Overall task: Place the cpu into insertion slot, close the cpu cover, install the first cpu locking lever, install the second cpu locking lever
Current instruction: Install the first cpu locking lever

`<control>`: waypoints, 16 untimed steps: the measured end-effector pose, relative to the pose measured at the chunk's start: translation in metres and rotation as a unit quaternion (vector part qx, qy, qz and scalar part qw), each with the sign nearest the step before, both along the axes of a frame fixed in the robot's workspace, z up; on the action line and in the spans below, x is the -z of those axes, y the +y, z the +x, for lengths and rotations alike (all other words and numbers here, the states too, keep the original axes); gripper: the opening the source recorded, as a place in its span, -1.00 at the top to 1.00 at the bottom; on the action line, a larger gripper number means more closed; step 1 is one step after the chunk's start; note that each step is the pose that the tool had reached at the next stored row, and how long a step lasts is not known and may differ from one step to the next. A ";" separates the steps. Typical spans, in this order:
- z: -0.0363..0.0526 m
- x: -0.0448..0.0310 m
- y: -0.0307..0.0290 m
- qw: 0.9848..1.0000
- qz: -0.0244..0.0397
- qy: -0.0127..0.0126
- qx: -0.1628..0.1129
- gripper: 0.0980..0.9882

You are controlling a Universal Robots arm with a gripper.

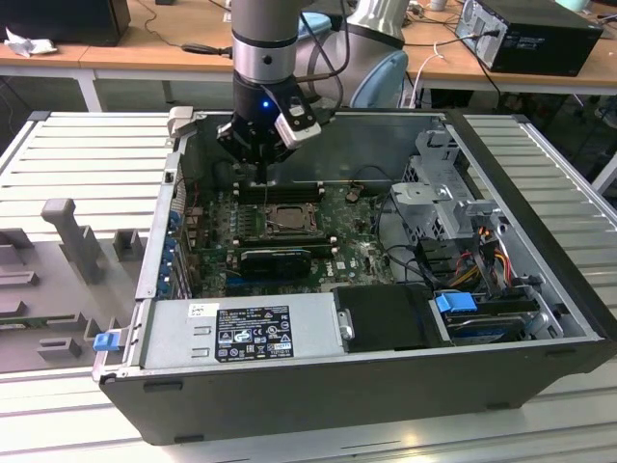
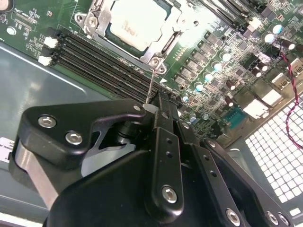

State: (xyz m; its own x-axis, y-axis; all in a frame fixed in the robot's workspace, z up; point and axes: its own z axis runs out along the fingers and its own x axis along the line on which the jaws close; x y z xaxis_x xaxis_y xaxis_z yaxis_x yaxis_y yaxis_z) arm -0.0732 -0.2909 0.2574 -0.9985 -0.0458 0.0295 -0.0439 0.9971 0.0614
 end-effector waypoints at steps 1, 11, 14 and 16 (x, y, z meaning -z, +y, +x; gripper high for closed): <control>0.0005 0.0000 0.0000 1.000 0.000 0.000 0.000 0.98; 0.0108 0.0000 0.0000 1.000 0.000 0.000 0.000 0.98; 0.0135 0.0000 0.0000 1.000 0.000 0.000 0.000 0.98; 0.0146 0.0000 0.0000 1.000 0.000 0.000 0.000 0.98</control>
State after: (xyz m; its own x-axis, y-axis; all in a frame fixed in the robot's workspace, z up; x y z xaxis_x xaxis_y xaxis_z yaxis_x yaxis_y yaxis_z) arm -0.0585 -0.2909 0.2574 -0.9985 -0.0457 0.0295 -0.0439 0.9971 0.0614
